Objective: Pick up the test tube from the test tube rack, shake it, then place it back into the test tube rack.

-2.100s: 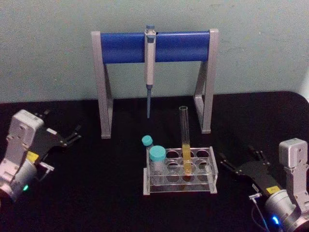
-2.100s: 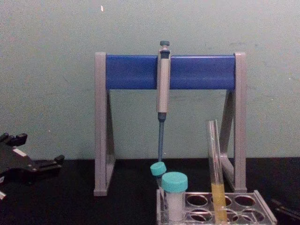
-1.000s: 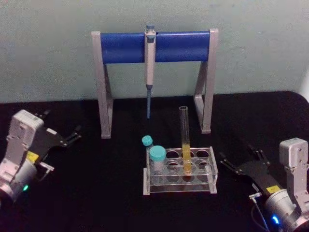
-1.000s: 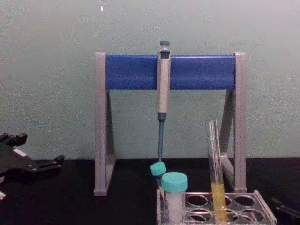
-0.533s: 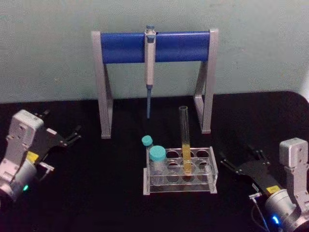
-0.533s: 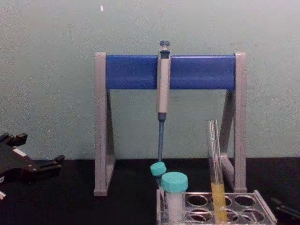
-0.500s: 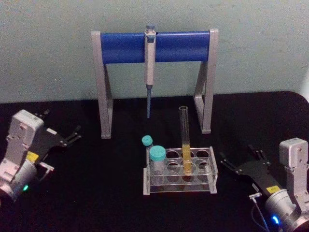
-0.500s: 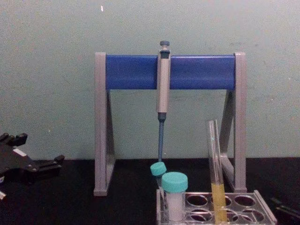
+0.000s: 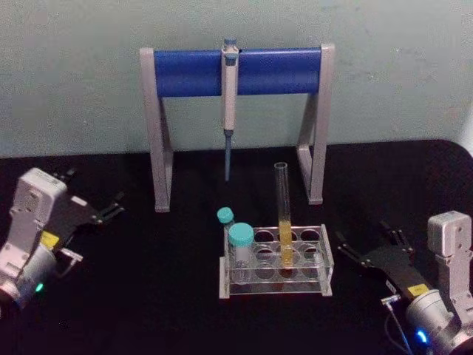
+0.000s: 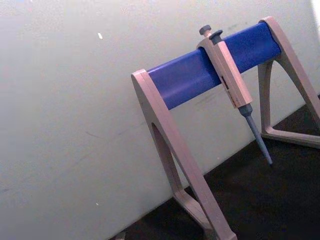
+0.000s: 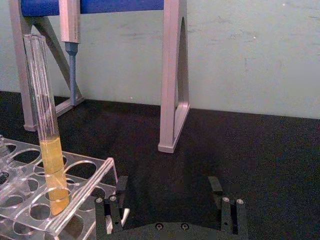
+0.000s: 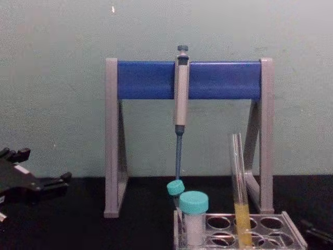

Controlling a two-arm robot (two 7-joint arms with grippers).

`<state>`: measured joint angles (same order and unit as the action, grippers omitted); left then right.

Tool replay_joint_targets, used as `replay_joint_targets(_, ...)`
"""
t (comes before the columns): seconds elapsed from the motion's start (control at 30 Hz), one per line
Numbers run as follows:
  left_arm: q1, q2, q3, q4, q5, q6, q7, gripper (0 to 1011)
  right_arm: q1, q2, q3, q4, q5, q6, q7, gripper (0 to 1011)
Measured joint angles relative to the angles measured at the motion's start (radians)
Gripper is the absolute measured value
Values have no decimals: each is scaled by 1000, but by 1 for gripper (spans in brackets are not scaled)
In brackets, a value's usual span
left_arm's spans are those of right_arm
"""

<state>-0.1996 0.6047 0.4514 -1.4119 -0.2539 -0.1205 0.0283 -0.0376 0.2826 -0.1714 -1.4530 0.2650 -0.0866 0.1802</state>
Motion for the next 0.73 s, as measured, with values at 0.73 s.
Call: replay_joint_targets(0.73, 0, 0, 0, 0, 0, 0, 0, 1010, 0, 0, 0, 0, 0, 0, 0, 1000)
